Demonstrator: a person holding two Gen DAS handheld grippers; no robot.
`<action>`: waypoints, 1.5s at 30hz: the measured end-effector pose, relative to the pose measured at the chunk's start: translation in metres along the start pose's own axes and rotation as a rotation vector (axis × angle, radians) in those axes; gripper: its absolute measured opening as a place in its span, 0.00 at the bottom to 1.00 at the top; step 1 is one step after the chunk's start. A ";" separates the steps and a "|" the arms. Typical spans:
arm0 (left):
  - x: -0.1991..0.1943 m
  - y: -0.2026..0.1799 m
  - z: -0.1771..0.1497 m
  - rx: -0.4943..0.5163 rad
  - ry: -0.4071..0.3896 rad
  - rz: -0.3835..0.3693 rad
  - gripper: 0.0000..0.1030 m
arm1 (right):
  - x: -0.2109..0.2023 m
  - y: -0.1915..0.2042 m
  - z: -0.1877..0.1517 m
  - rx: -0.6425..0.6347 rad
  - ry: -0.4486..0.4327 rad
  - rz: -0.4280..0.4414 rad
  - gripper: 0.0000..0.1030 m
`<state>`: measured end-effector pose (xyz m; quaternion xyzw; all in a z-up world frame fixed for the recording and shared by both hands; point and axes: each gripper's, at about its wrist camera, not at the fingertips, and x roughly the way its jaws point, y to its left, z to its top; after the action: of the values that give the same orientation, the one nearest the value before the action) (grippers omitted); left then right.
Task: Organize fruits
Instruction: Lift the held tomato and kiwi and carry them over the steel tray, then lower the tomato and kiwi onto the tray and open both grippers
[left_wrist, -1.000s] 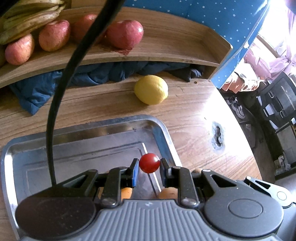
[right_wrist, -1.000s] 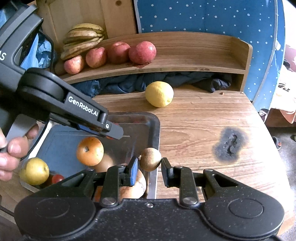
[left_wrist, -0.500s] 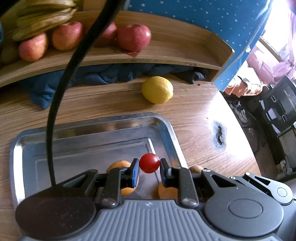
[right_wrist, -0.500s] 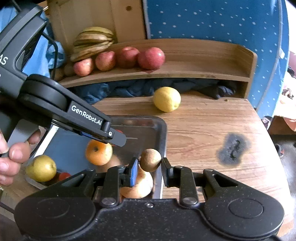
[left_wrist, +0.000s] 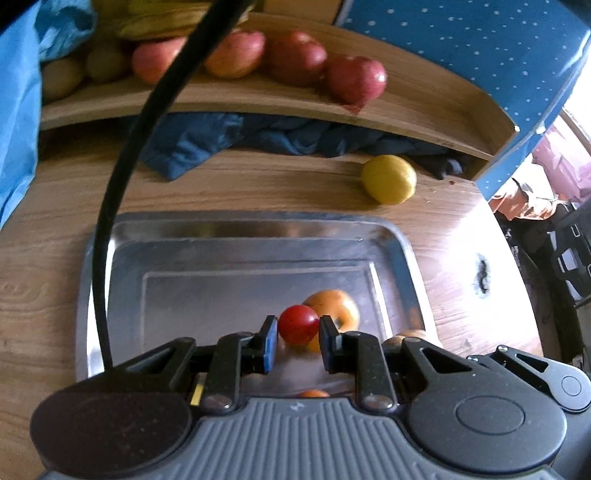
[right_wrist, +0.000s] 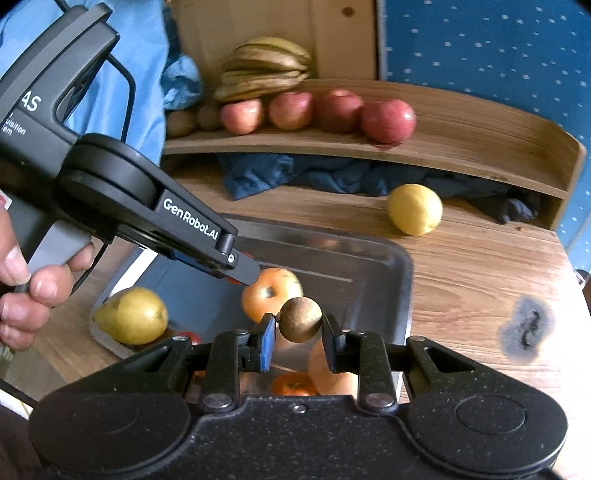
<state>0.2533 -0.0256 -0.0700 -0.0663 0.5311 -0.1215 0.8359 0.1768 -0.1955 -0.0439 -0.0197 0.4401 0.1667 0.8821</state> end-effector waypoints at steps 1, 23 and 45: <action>0.001 0.002 -0.002 -0.004 0.003 0.004 0.25 | 0.001 0.002 0.000 -0.008 0.004 0.005 0.28; 0.014 0.022 -0.005 -0.010 0.094 0.030 0.25 | 0.022 0.019 0.000 -0.051 0.078 0.033 0.28; -0.003 0.023 -0.010 -0.029 0.060 0.046 0.47 | 0.009 0.018 0.000 -0.051 0.046 0.033 0.44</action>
<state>0.2463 -0.0027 -0.0775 -0.0624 0.5588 -0.0967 0.8213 0.1759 -0.1765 -0.0490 -0.0389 0.4562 0.1919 0.8681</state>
